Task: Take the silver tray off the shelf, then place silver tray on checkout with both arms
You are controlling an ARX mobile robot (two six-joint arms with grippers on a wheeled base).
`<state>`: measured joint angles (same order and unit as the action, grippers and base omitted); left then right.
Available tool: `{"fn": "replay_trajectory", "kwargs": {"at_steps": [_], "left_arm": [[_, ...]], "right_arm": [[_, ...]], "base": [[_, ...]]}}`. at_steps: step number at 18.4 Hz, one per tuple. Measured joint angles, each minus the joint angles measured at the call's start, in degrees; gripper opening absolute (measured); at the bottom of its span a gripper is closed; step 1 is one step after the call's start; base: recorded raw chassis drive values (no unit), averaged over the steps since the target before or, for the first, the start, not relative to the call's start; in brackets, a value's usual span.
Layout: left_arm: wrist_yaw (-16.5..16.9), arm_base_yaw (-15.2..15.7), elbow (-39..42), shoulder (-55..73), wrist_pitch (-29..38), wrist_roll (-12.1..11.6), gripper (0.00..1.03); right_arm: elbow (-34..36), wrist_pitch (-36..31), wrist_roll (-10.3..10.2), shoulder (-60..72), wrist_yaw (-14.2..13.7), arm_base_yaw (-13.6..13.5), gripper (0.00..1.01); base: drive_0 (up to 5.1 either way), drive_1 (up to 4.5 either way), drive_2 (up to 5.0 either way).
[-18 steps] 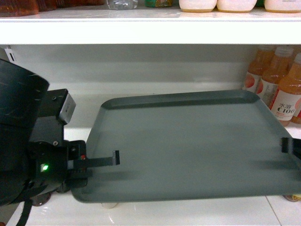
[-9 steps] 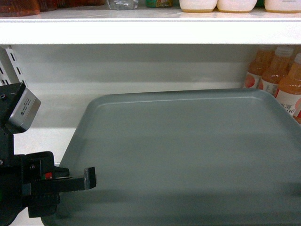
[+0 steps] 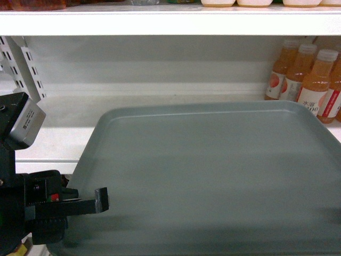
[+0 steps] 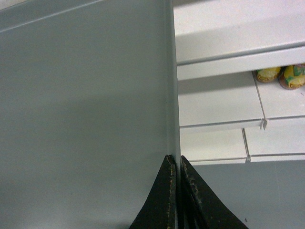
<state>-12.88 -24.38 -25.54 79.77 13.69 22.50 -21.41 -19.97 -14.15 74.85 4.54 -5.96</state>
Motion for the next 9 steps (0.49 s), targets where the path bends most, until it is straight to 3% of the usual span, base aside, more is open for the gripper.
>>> {"fn": "replay_trajectory", "kwargs": {"at_steps": [9], "left_arm": [[0.0,-0.1,0.0,0.0,-0.1,0.0,0.03]], "right_arm": [[0.0,0.2,0.0,0.0,0.0,0.0,0.03]], "base": [[0.0,-4.14,4.2]]}}
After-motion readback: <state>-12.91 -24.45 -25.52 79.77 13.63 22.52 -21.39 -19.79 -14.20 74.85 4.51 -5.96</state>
